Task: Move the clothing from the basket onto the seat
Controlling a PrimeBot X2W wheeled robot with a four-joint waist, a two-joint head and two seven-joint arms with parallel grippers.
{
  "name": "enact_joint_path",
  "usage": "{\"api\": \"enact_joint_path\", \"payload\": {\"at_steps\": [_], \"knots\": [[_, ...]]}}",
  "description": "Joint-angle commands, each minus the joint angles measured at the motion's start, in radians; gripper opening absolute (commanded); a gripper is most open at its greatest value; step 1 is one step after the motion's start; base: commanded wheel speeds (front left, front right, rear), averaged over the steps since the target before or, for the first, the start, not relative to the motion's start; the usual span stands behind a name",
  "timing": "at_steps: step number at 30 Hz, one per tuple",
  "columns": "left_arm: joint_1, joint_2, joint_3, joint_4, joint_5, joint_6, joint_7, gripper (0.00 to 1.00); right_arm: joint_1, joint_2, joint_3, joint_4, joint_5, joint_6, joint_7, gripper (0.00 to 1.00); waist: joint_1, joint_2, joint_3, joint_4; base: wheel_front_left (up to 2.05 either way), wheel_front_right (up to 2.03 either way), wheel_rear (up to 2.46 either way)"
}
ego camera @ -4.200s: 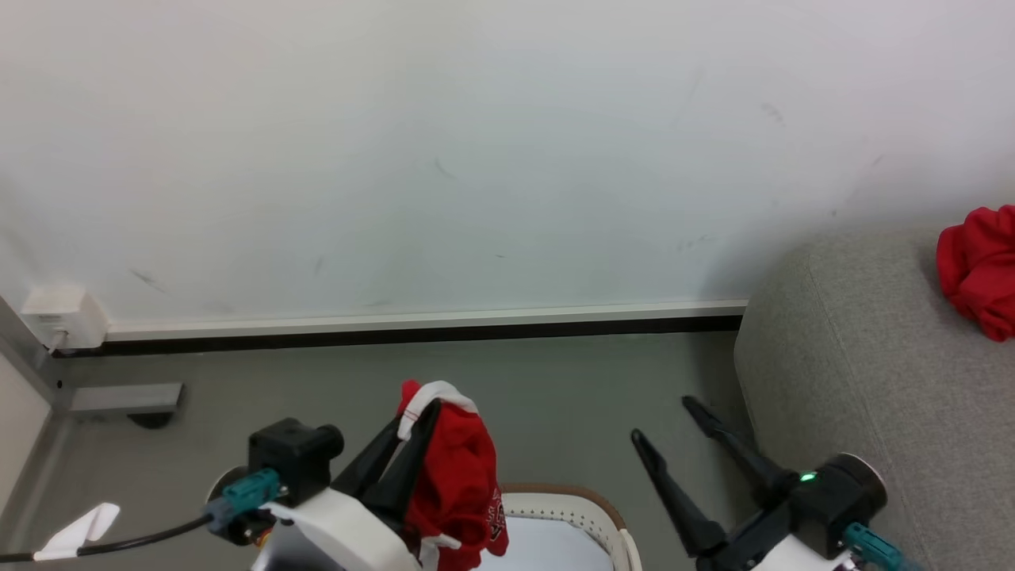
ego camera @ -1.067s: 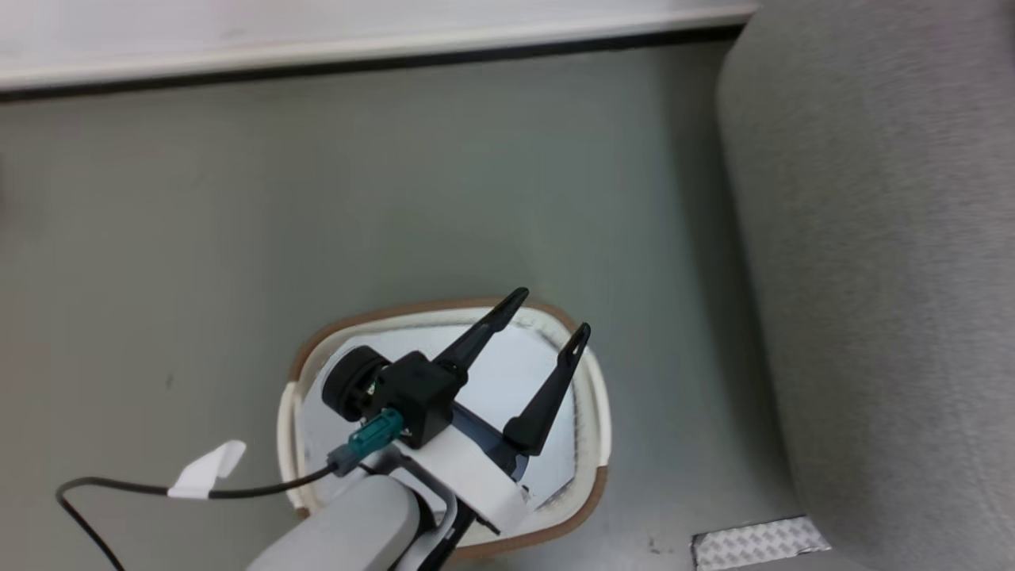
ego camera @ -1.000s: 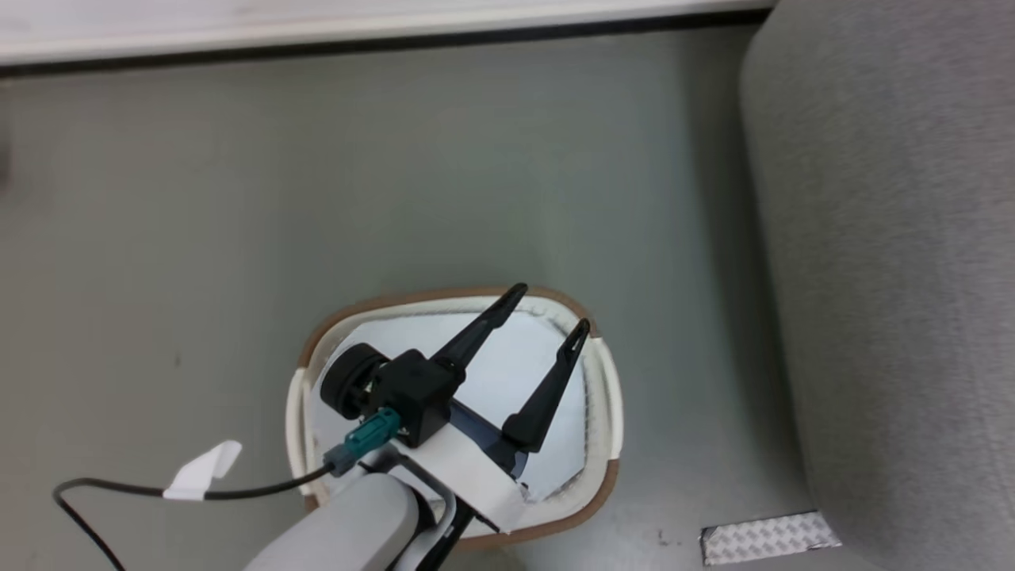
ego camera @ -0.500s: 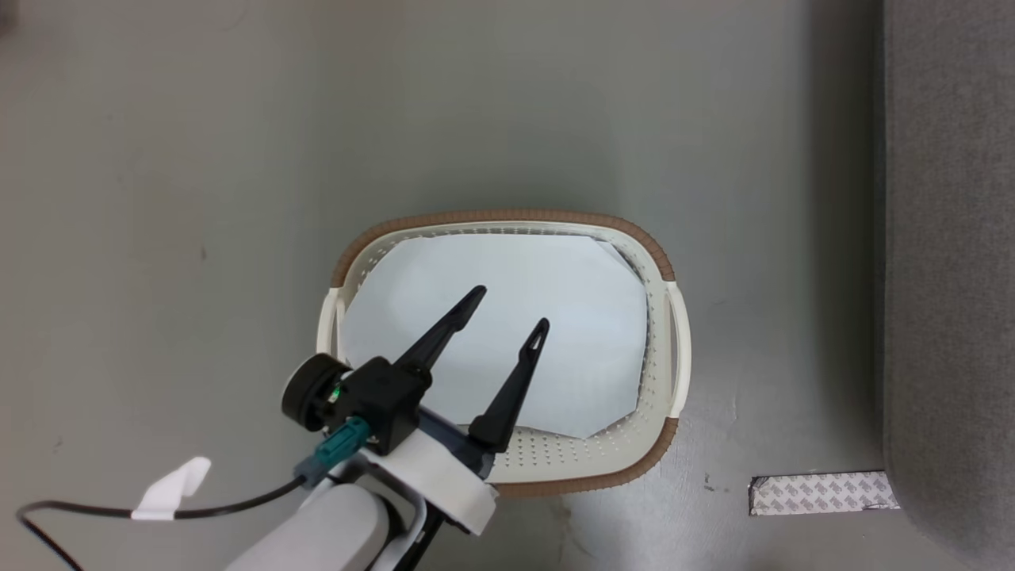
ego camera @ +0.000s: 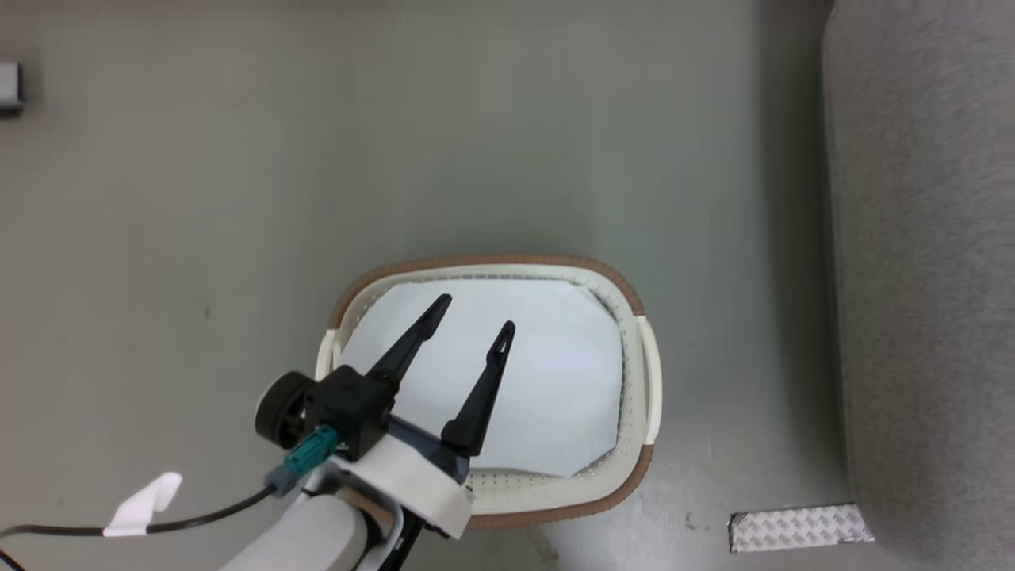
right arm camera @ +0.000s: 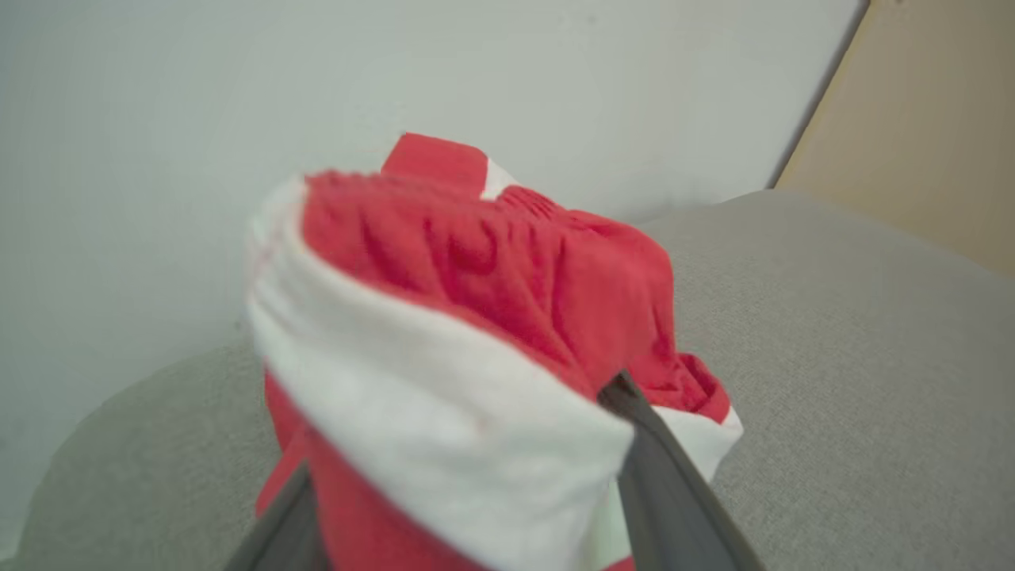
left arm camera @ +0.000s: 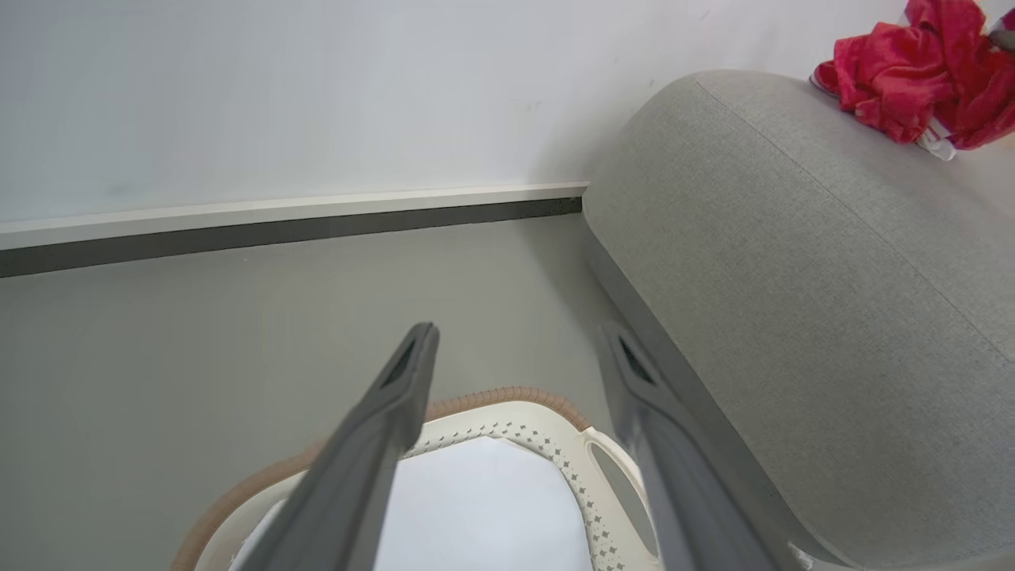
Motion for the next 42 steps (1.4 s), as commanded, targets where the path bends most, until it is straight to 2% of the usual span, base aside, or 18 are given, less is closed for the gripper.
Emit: {"api": "enact_joint_path", "payload": {"at_steps": [1, 5, 11, 22, 27, 34, 42], "knots": [[0.019, 0.003, 0.005, 0.006, -0.02, 0.003, -0.012, 1.0, 0.031, 0.007, 0.022, 0.007, -0.002, -0.002, -0.014, 1.0, 0.0, 0.0, -0.053, -0.023, 0.0, 0.0, 0.0], [0.06, -0.002, 0.025, 0.02, -0.035, 0.005, -0.022, 1.0, 0.122, 0.036, 0.116, 0.01, 0.027, -0.002, -0.044, 1.0, 0.0, 0.0, -0.14, -0.044, 0.0, 0.0, 0.0], [0.139, -0.003, 0.073, 0.021, -0.062, 0.015, -0.033, 1.0, 0.295, 0.076, 0.24, -0.034, 0.137, -0.002, -0.064, 1.0, 0.0, 0.0, -0.255, -0.078, 0.0, 0.0, 0.0], [0.294, -0.009, 0.18, -0.009, -0.054, 0.022, -0.034, 1.0, 0.63, 0.144, 0.388, -0.285, 0.307, -0.002, -0.046, 1.0, 0.0, 0.0, -0.379, -0.117, 0.0, 0.0, 0.0], [0.364, -0.026, 0.244, -0.009, -0.017, 0.017, -0.033, 1.0, 0.748, 0.182, 0.446, -0.442, 0.356, -0.002, -0.033, 1.0, 0.0, 0.0, -0.437, -0.096, 0.0, 0.0, 0.0], [0.464, -0.066, 0.361, 0.007, 0.049, 0.005, -0.033, 1.0, 0.928, 0.251, 0.554, -0.658, 0.352, -0.002, -0.052, 1.0, 0.0, 0.0, -0.523, -0.035, 0.0, 0.0, 0.0], [0.576, -0.125, 0.52, 0.066, 0.122, -0.041, -0.033, 1.0, 1.078, 0.353, 0.653, -0.745, 0.351, -0.002, -0.064, 1.0, 0.0, 0.0, -0.599, 0.02, 0.0, 0.0, 0.0]]}}
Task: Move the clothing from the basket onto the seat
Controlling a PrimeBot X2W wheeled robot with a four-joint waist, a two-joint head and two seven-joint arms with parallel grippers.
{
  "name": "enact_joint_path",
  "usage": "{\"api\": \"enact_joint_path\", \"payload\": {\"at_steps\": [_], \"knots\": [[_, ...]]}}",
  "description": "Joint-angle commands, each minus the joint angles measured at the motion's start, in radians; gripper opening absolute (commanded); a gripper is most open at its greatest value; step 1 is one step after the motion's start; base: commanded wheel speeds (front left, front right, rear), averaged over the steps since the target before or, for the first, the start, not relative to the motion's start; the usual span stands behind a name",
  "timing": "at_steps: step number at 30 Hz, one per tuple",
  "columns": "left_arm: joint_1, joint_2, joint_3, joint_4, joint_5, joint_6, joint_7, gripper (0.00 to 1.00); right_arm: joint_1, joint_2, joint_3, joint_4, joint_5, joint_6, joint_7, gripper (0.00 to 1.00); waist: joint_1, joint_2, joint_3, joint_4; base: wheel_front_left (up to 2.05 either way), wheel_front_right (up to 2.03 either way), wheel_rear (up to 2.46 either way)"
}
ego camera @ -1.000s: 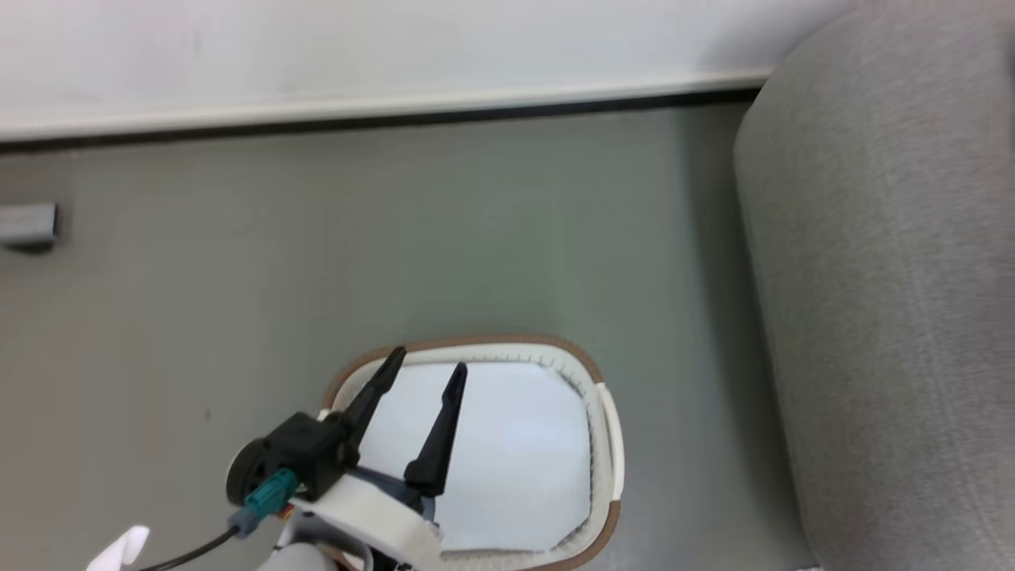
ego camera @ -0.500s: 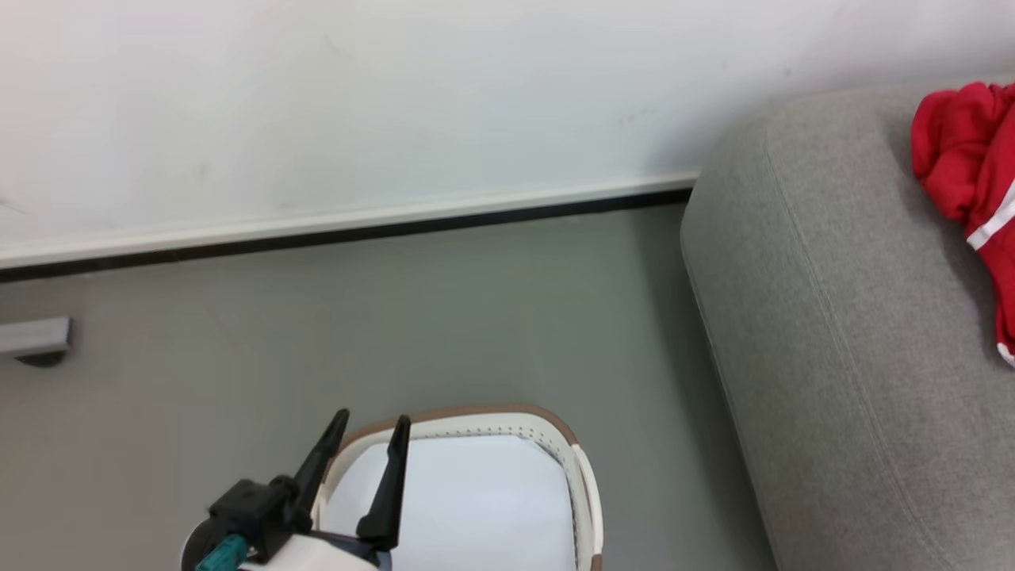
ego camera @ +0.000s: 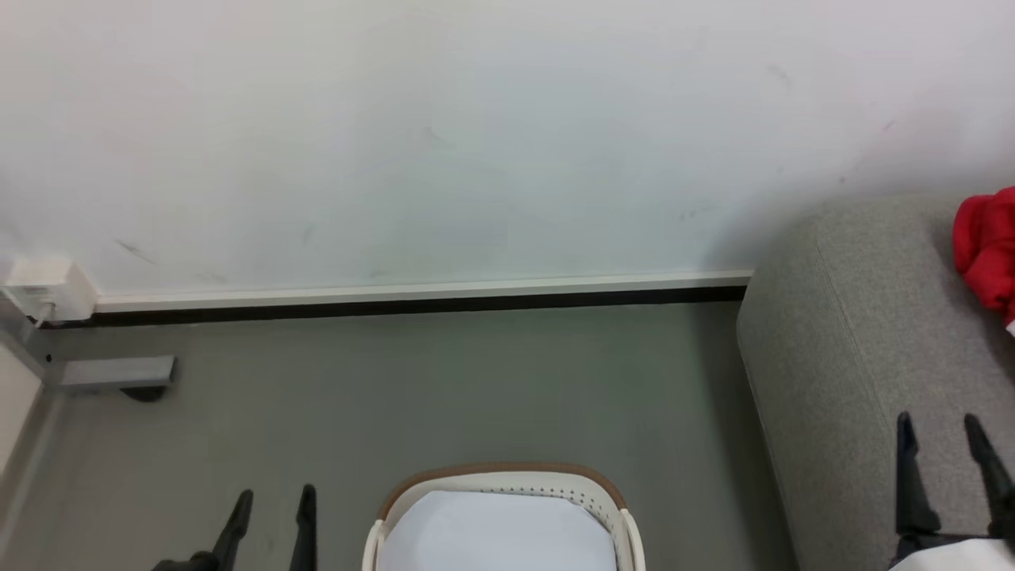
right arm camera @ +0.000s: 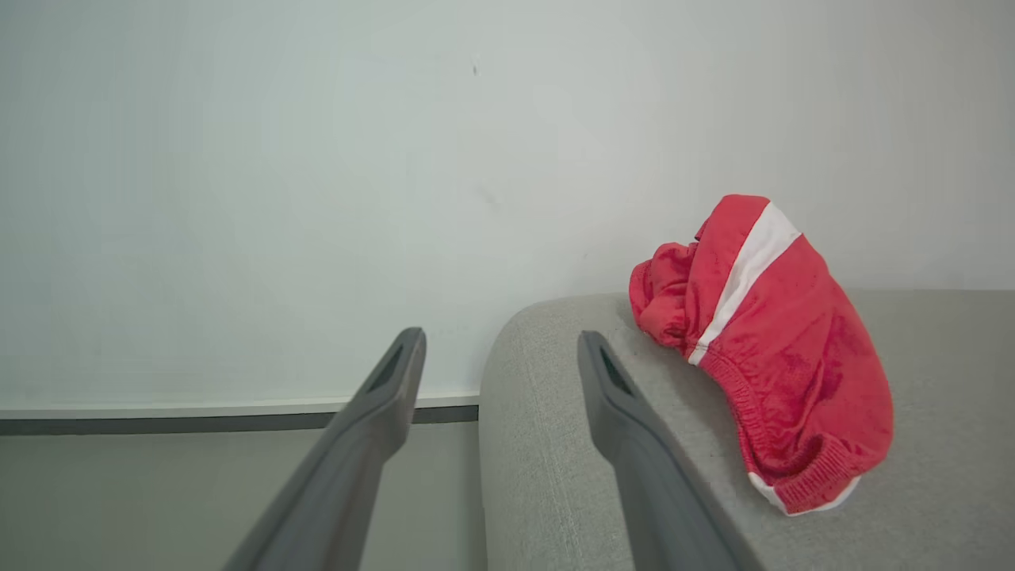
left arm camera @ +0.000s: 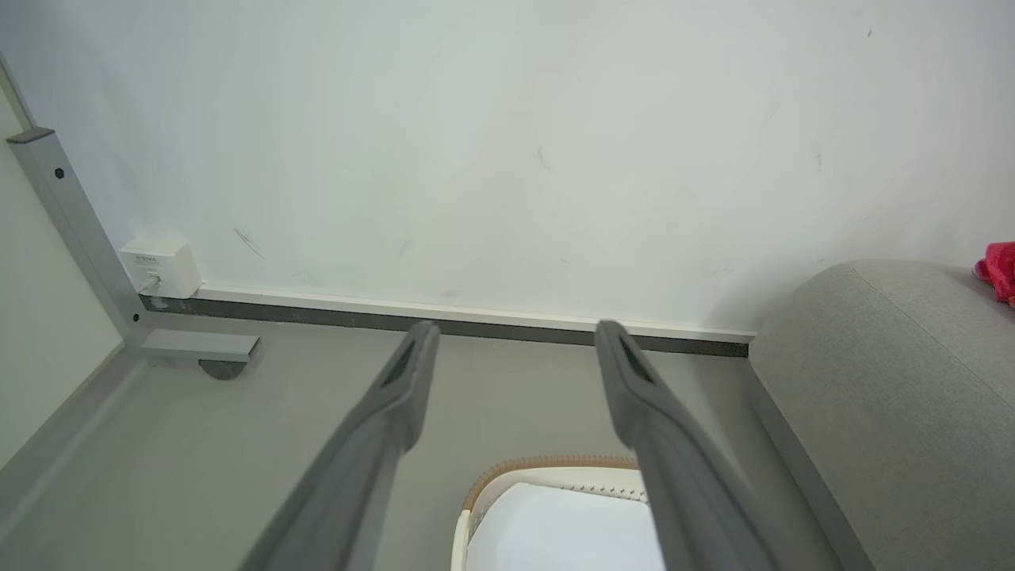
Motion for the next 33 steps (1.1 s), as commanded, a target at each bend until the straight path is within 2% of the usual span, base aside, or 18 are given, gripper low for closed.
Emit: {"api": "enact_joint_path", "payload": {"at_steps": [1, 10, 15, 33], "knots": [[0.027, -0.014, 0.027, 0.014, 0.028, -0.013, 0.0, 1.0, 0.037, 0.011, 0.024, -0.006, 0.002, -0.002, -0.008, 1.0, 0.0002, 0.0, -0.03, 0.025, 0.0, 0.0, 0.0], [0.079, -0.09, 0.155, 0.085, 0.122, -0.096, 0.0, 1.0, 0.109, 0.037, 0.144, 0.05, -0.04, -0.002, -0.025, 1.0, 0.0002, 0.0, -0.056, 0.039, 0.0, 0.0, 0.0], [0.092, -0.128, 0.212, 0.096, 0.164, -0.135, 0.0, 1.0, 0.119, 0.037, 0.185, 0.041, 0.002, -0.002, -0.025, 1.0, 0.0002, 0.0, -0.062, 0.042, 0.0, 0.0, 0.0], [0.078, -0.205, 0.319, 0.111, 0.251, -0.233, 0.0, 1.0, 0.133, 0.037, 0.226, 0.028, 0.04, -0.002, -0.025, 1.0, 0.0002, 0.0, -0.069, 0.051, 0.0, 0.0, 0.0]]}}
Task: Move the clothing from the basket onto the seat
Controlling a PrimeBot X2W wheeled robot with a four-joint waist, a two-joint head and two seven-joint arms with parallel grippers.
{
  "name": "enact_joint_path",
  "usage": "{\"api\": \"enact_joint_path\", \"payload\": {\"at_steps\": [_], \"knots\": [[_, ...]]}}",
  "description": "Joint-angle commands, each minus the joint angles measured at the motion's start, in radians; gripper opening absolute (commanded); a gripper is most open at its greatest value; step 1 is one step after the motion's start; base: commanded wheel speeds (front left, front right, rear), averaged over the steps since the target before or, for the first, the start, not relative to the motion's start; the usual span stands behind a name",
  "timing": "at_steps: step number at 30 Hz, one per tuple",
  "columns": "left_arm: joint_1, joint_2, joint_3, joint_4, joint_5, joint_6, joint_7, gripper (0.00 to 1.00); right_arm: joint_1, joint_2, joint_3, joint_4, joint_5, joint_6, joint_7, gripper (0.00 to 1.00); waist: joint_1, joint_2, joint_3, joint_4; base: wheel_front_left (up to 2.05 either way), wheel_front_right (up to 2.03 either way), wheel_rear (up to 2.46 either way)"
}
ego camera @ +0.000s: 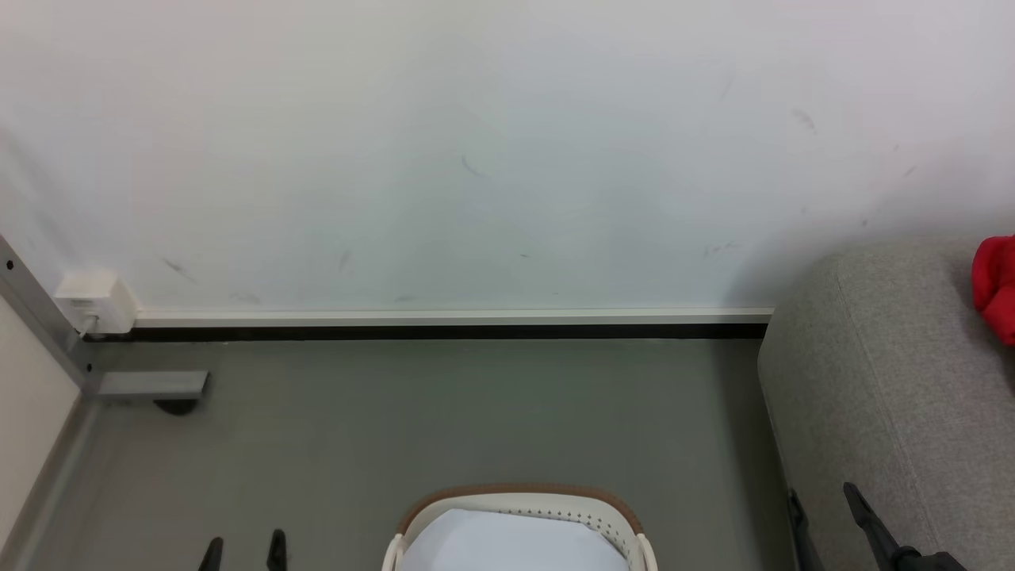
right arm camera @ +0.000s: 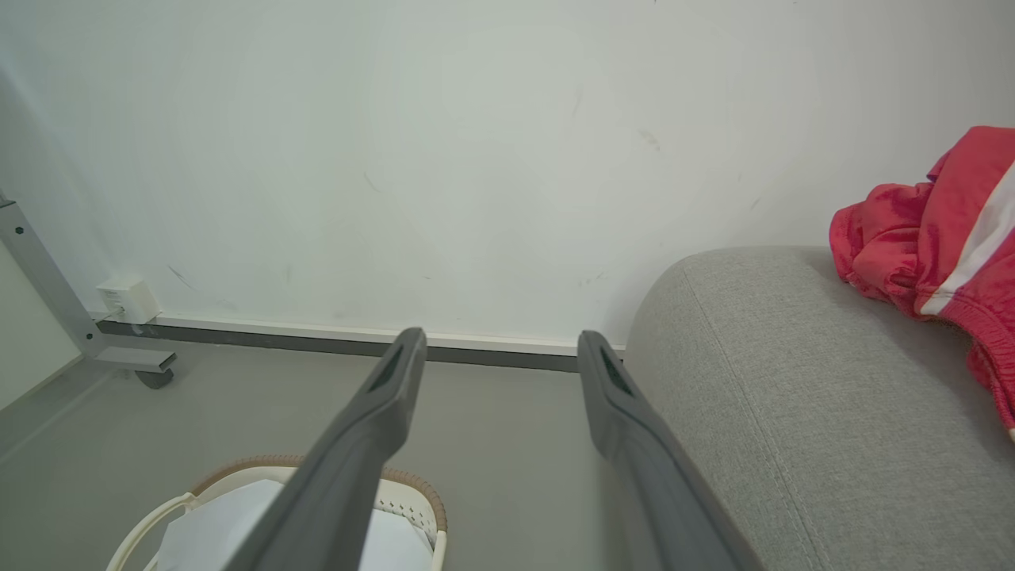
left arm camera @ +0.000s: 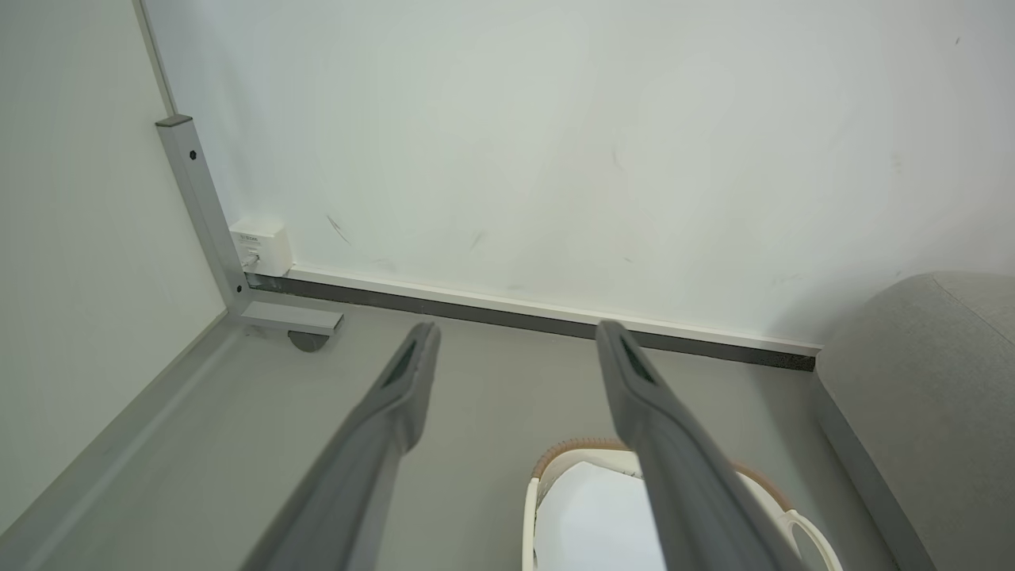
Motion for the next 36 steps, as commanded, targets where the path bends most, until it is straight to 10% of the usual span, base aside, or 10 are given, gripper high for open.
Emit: {"api": "enact_joint_path", "payload": {"at_steps": [1, 4, 5, 36], "knots": [[-0.005, -0.005, 0.003, 0.002, 0.012, -0.006, 0.0, 1.0, 0.014, 0.0, -0.001, -0.003, 0.006, -0.002, -0.003, 1.0, 0.0, -0.0001, 0.0, -0.001, 0.0, 0.0, 0.0], [-0.007, -0.011, 0.008, -0.001, 0.016, -0.02, 0.0, 1.0, 0.014, 0.0, 0.0, 0.002, 0.006, -0.002, -0.003, 1.0, 0.0, -0.0001, -0.002, -0.002, 0.0, 0.0, 0.0], [-0.002, -0.01, 0.004, 0.003, 0.0, -0.019, 0.0, 0.0, 0.0, 0.0, 0.001, 0.004, 0.001, 0.0, 0.0, 0.0, 0.0, -0.0001, -0.001, -0.001, 0.0, 0.0, 0.0], [-0.088, -0.019, 0.025, 0.039, -0.49, -0.042, 0.132, 0.0, -0.038, -0.001, -0.053, -0.009, 0.5, -0.001, 0.131, 0.0, 0.0, -0.0001, 0.005, 0.006, 0.0, 0.0, 0.0]]}}
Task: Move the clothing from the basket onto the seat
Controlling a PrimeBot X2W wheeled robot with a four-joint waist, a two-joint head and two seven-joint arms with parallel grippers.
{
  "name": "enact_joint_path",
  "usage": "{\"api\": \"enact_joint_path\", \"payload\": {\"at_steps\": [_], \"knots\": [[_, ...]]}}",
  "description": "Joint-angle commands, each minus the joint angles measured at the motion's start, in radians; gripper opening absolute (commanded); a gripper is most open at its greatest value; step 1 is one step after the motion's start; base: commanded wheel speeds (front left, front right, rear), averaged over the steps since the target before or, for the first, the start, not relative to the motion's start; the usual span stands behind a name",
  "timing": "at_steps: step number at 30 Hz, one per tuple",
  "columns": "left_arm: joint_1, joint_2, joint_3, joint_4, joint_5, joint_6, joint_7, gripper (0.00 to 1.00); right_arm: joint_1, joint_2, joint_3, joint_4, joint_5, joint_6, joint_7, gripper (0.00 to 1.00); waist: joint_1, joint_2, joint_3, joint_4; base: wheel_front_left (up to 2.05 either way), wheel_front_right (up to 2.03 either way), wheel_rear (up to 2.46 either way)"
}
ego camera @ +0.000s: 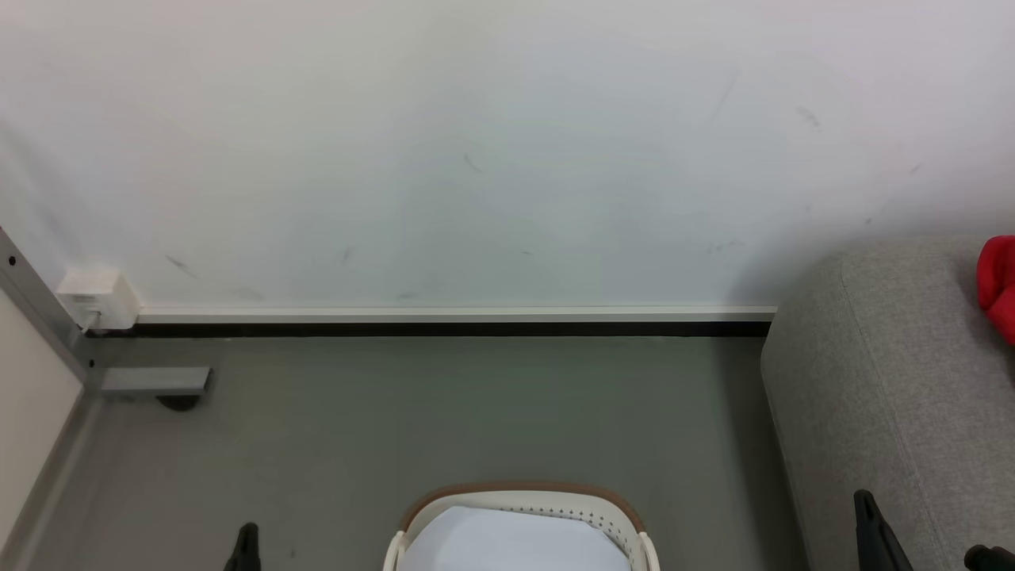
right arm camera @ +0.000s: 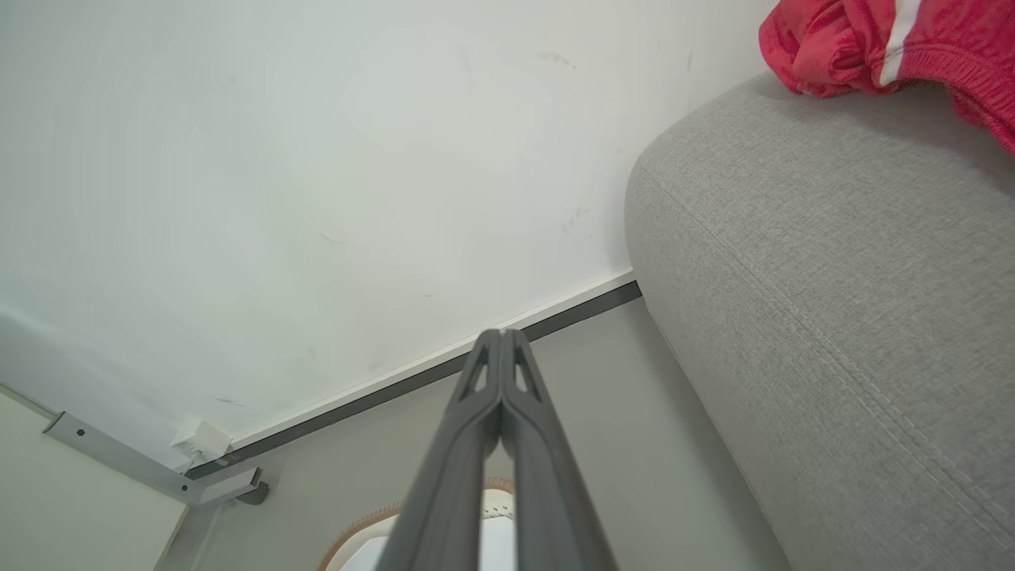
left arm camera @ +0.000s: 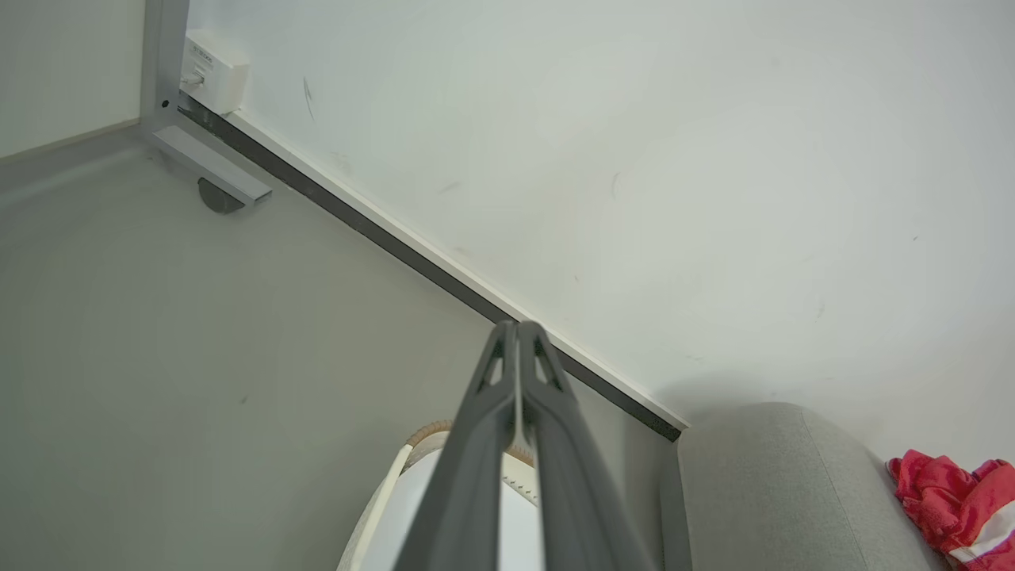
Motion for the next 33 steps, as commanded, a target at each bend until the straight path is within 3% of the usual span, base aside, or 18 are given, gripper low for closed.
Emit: {"api": "enact_joint_path", "payload": {"at_steps": [1, 20, 33], "knots": [[-0.025, 0.007, 0.008, -0.014, -0.04, -0.005, 0.01, 0.0, -0.031, -0.004, -0.007, -0.018, 0.042, -0.001, 0.01, 0.0, 0.0, -0.0001, 0.0, 0.0, 0.0, 0.0, 0.0], [-0.077, 0.006, 0.02, -0.009, -0.316, -0.019, 0.084, 0.0, -0.057, -0.005, -0.04, -0.038, 0.324, -0.001, 0.083, 0.0, 0.0, -0.0001, 0.005, 0.005, 0.0, 0.0, 0.0], [-0.102, 0.005, 0.027, -0.006, -0.449, -0.025, 0.119, 0.0, -0.07, -0.005, -0.057, -0.048, 0.46, -0.001, 0.118, 0.0, 0.0, -0.0001, 0.008, 0.008, 0.0, 0.0, 0.0]]}}
